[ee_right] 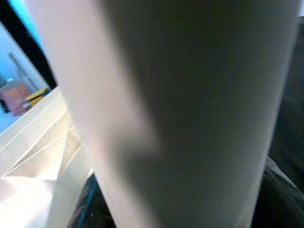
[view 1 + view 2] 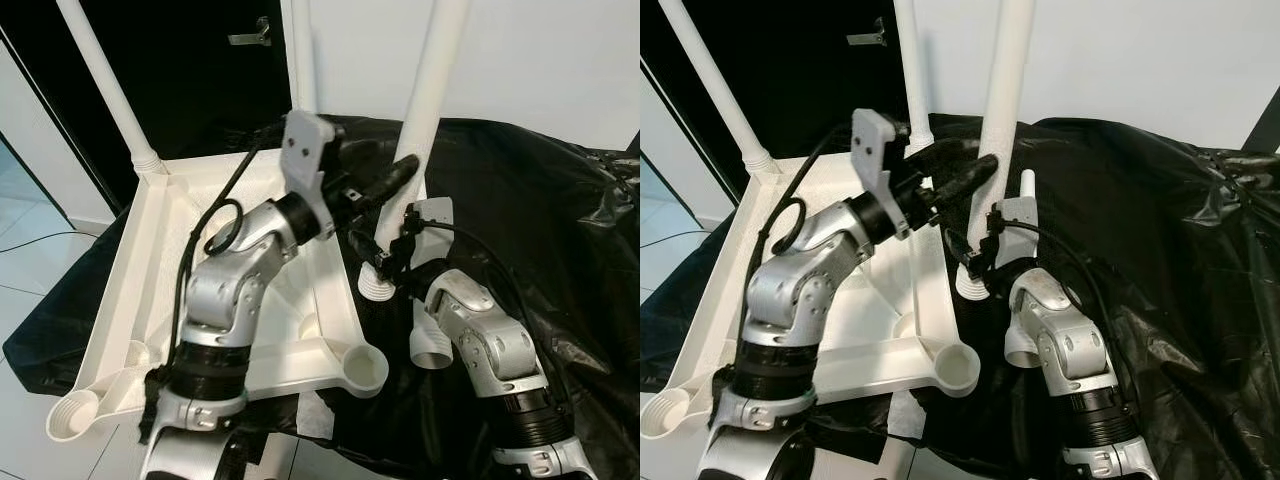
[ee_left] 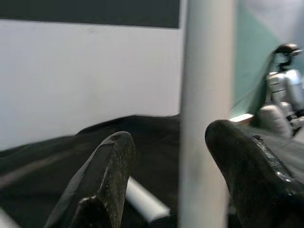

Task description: Building children table

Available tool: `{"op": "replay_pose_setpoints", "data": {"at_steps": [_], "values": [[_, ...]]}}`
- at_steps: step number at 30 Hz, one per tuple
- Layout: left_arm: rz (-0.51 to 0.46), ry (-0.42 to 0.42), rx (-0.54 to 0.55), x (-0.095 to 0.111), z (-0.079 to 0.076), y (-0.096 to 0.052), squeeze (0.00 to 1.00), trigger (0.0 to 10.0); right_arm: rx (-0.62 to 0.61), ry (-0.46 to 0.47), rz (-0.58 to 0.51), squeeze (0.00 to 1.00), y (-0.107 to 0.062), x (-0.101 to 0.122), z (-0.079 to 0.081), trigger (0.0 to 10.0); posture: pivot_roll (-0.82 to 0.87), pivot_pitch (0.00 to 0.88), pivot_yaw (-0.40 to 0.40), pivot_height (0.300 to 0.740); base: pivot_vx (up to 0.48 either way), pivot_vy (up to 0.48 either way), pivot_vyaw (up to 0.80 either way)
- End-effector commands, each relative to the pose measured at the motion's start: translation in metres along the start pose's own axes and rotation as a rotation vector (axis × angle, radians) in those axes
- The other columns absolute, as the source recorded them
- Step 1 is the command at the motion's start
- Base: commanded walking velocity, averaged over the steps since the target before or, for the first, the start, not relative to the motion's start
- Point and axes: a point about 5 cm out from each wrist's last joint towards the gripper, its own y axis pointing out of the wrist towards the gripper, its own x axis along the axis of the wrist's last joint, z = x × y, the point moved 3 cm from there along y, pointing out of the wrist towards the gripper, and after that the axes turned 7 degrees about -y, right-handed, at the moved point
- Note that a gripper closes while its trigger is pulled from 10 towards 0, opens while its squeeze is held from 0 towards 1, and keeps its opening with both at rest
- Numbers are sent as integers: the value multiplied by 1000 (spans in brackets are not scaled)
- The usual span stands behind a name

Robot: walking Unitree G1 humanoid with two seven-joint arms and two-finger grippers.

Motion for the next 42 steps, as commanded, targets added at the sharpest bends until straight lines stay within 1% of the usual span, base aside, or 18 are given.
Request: {"op": "replay_pose_setpoints", "data": {"at_steps": [1,2,3,4,6,8,9,10,11,17,22,25,27,29,33,36,39,42], "values": [[-10,24,-15,3,-2,-3,0,10000,-10,5,-3,0,2,1,-2,10000,5,0,47,740,0,0,0],[0,29,-7,1,1,-7,0,10000,-21,4,-5,0,1,1,-3,10000,5,0,47,740,0,0,0],[35,51,-14,-7,4,-20,0,10000,-44,-14,-22,0,0,2,-7,10000,4,0,45,740,0,0,0],[35,51,-14,-7,4,-20,0,10000,-44,-14,-22,0,0,2,-7,10000,4,0,45,740,0,0,0],[78,69,-29,-16,6,-34,0,10000,-68,-43,-61,0,-2,6,-11,10000,6,0,42,740,0,0,0],[78,69,-29,-16,6,-34,0,10000,-68,-43,-61,0,-2,6,-11,10000,6,0,42,740,0,0,0],[102,74,-59,-20,3,-43,0,10000,-81,-53,-87,0,-3,8,-12,10000,8,0,39,740,0,0,0],[102,74,-59,-20,3,-43,0,10000,-81,-53,-87,0,-3,8,-12,10000,8,0,39,740,0,0,0],[121,77,-81,-24,1,-50,0,10000,-87,-56,-99,0,-3,9,-12,10000,10,0,36,740,0,0,0],[165,87,-124,-32,-3,-62,0,10000,-92,-61,-103,0,-4,9,-13,10000,11,0,32,740,0,0,0],[252,101,-205,-47,-14,-84,0,10000,-106,-55,-101,0,-6,6,-17,10000,15,0,22,740,0,0,0],[272,107,-220,-49,-16,-88,0,10000,-107,-55,-101,0,-7,6,-17,10000,16,0,21,740,0,0,0],[317,100,-245,-56,-20,-97,0,10000,-103,-69,-98,0,-7,4,-18,10000,20,0,15,740,0,0,0],[317,100,-245,-56,-20,-97,0,10000,-103,-69,-98,0,-7,4,-18,10000,20,0,15,740,0,0,0],[388,116,-294,-64,-25,-110,0,10000,-93,-86,-95,0,-7,3,-19,10000,28,0,9,740,0,0,0],[419,125,-311,-67,-26,-115,0,10000,-91,-91,-93,0,-7,3,-19,10000,28,0,9,740,0,0,0],[513,184,-339,-77,-25,-127,0,10000,-88,-102,-92,0,-7,2,-21,10000,35,0,6,740,0,0,0],[565,200,-349,-81,-23,-135,0,10000,-88,-109,-90,0,-7,3,-22,10000,37,0,9,740,0,0,0]]}}
